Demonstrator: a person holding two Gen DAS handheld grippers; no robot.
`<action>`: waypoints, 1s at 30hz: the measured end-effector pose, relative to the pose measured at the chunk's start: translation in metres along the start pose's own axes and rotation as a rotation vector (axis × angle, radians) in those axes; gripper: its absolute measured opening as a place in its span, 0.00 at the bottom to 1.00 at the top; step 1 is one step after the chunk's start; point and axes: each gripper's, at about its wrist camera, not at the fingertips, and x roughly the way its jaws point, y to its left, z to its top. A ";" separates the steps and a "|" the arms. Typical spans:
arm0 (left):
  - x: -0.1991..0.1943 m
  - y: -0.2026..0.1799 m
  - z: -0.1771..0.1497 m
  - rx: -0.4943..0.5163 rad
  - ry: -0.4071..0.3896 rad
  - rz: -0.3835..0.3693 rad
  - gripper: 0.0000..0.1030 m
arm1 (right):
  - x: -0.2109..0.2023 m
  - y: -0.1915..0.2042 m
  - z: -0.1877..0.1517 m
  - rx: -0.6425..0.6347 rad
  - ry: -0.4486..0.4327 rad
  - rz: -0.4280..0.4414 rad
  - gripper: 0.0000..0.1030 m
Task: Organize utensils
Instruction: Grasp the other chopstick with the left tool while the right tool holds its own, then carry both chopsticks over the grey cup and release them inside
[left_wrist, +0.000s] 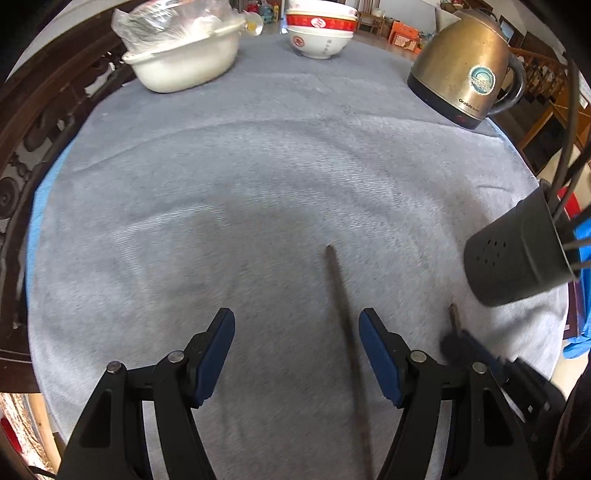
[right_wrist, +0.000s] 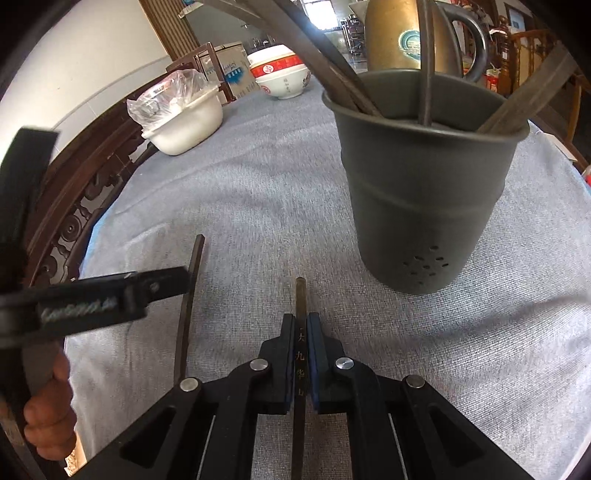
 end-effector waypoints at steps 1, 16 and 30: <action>0.003 -0.003 0.003 0.002 0.007 -0.008 0.68 | 0.000 0.000 -0.001 -0.001 -0.002 0.001 0.08; 0.024 -0.019 0.022 0.055 -0.004 0.050 0.27 | 0.003 0.005 0.002 -0.001 0.013 -0.006 0.08; -0.001 0.007 0.008 0.040 -0.075 -0.010 0.06 | -0.003 0.016 0.011 -0.013 -0.016 -0.014 0.07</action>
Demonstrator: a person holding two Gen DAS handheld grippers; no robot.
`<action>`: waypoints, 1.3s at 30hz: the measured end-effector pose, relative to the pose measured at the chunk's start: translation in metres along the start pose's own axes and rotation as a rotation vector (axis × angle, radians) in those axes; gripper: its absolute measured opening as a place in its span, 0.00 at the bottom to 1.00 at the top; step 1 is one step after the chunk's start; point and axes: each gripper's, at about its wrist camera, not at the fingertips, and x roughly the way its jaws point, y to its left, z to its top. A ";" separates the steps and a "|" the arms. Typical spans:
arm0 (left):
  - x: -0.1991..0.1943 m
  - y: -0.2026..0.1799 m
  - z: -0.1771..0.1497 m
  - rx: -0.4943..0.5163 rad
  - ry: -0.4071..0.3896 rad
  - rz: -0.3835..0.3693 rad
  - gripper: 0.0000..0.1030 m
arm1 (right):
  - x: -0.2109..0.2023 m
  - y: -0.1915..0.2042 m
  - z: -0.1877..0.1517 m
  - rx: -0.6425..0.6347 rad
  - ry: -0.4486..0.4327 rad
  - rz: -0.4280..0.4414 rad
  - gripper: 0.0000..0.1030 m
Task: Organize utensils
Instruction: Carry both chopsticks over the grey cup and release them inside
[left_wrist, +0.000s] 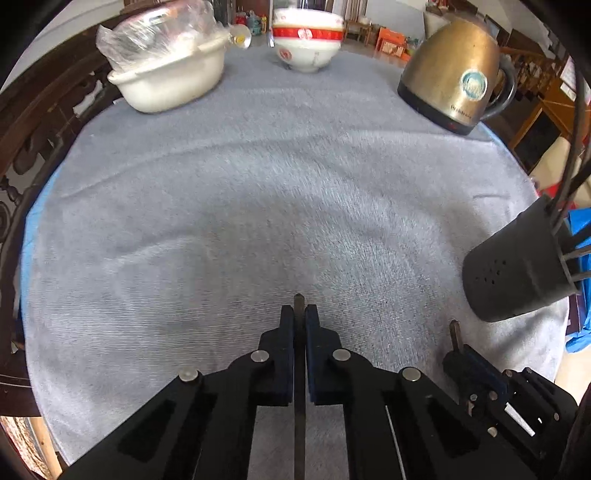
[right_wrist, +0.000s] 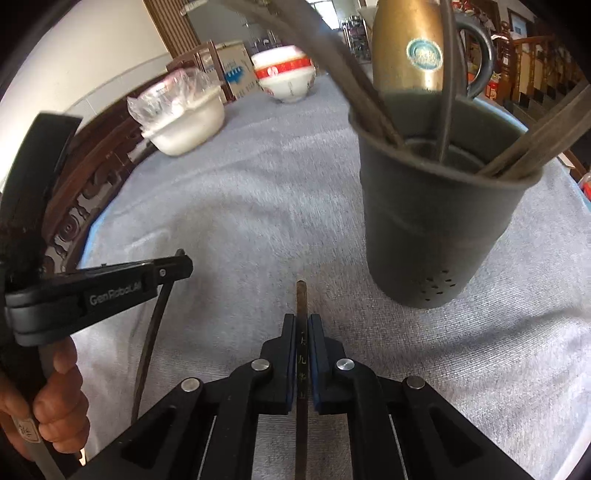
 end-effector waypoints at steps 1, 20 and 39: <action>-0.006 0.002 0.000 -0.001 -0.012 -0.001 0.06 | -0.004 0.001 0.000 0.001 -0.012 0.007 0.07; -0.152 0.010 -0.003 -0.044 -0.344 -0.130 0.06 | -0.149 0.013 0.016 0.010 -0.478 0.204 0.07; -0.234 -0.030 0.000 -0.045 -0.632 -0.211 0.06 | -0.226 -0.042 0.023 0.186 -0.780 0.121 0.07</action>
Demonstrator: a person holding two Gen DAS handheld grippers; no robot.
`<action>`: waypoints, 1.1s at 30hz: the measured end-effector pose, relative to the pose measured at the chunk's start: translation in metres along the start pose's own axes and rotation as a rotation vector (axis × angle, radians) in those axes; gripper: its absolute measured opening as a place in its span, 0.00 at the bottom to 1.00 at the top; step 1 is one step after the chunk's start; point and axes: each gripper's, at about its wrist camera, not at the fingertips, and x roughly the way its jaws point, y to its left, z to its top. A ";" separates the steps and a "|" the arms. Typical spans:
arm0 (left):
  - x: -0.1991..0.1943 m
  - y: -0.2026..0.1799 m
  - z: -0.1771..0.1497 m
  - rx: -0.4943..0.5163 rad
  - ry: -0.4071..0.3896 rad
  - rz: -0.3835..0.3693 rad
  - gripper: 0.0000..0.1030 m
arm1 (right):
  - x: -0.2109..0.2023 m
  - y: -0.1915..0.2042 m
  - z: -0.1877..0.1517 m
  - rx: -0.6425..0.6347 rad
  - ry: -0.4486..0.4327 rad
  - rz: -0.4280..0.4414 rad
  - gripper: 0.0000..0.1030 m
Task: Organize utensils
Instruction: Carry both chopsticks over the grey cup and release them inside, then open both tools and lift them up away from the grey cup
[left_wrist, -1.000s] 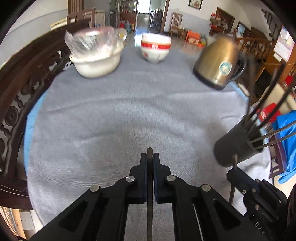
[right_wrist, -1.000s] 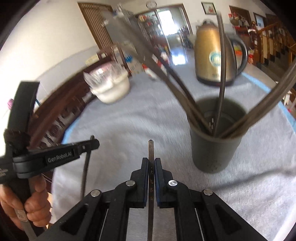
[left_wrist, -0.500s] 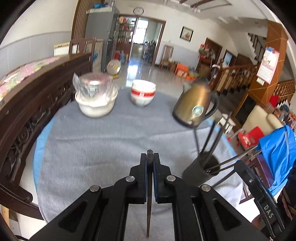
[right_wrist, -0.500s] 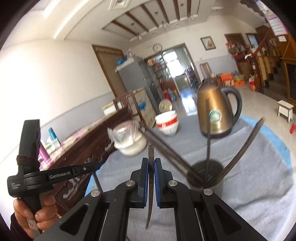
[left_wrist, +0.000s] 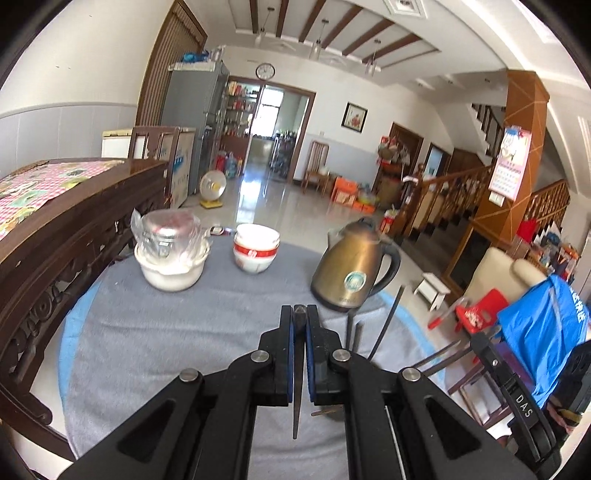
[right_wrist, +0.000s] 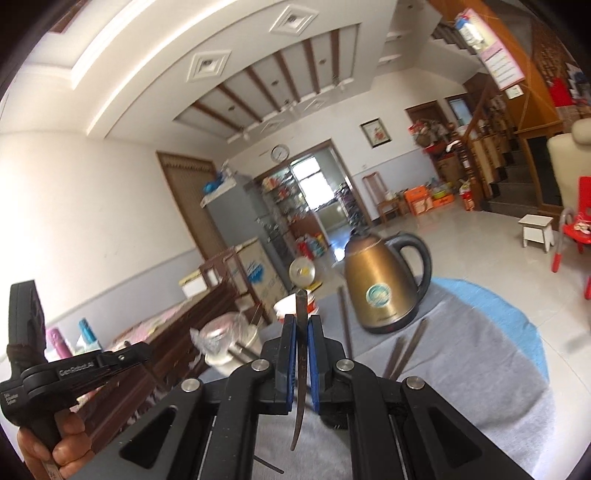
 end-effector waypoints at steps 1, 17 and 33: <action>-0.001 -0.003 0.003 -0.001 -0.011 -0.008 0.06 | -0.003 -0.002 0.002 0.009 -0.008 -0.002 0.07; -0.012 -0.063 0.035 0.015 -0.168 -0.096 0.06 | -0.036 -0.020 0.031 0.028 -0.177 -0.085 0.06; 0.042 -0.081 0.004 0.069 -0.078 -0.044 0.06 | -0.021 -0.022 0.012 -0.025 -0.082 -0.122 0.07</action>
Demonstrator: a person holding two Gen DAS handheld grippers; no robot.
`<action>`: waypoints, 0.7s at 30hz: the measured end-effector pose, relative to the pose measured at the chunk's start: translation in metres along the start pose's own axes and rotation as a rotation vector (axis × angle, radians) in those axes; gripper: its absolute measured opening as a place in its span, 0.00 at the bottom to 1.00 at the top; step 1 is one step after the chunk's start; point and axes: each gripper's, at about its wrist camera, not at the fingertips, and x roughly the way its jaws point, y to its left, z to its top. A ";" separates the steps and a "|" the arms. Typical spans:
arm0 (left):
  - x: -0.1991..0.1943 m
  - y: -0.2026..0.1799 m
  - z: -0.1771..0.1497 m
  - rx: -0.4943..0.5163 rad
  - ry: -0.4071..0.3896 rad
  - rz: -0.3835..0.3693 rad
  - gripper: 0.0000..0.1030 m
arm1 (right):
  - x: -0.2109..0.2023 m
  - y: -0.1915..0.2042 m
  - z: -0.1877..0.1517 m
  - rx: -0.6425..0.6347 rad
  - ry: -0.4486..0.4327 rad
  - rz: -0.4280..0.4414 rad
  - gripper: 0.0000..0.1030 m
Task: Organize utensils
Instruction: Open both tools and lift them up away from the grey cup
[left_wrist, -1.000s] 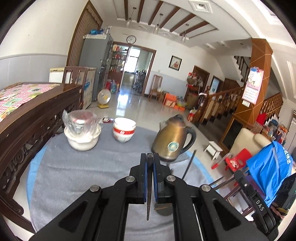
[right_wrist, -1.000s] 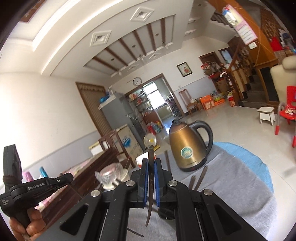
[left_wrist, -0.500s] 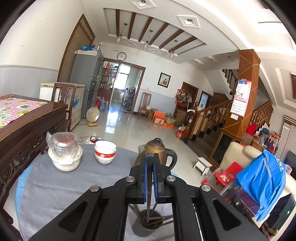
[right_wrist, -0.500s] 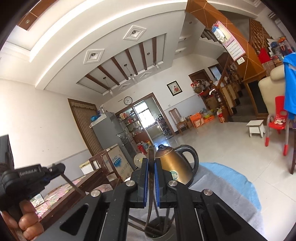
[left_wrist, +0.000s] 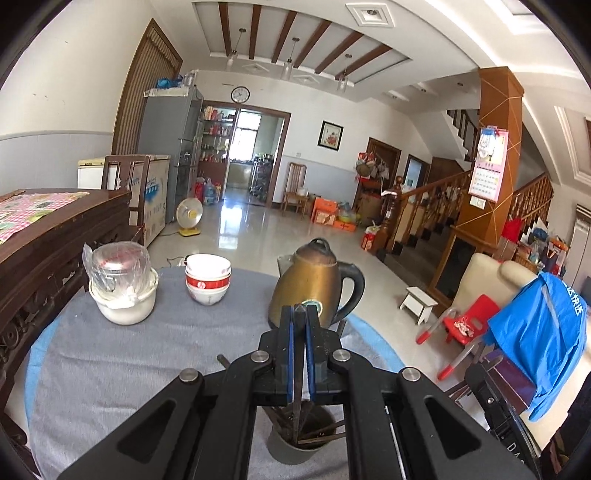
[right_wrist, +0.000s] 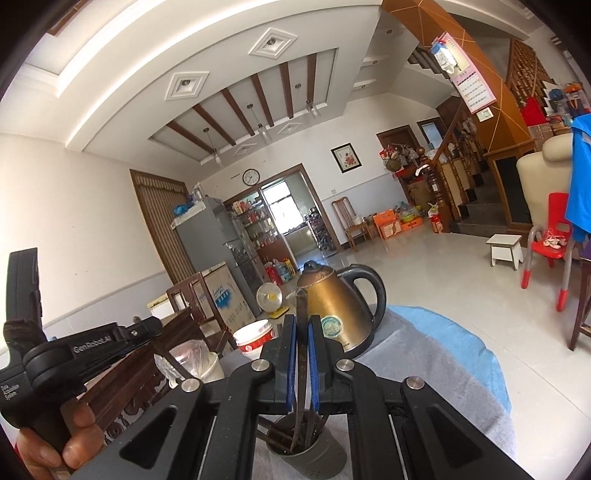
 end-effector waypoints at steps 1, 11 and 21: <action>0.000 -0.001 -0.002 -0.001 0.003 0.000 0.06 | 0.000 0.001 -0.002 -0.006 0.002 -0.001 0.07; 0.003 0.004 -0.009 0.005 0.023 0.002 0.06 | 0.005 0.014 -0.009 -0.054 0.040 -0.007 0.07; 0.001 0.010 -0.013 0.008 0.038 0.029 0.06 | 0.009 0.015 -0.017 -0.049 0.088 -0.011 0.09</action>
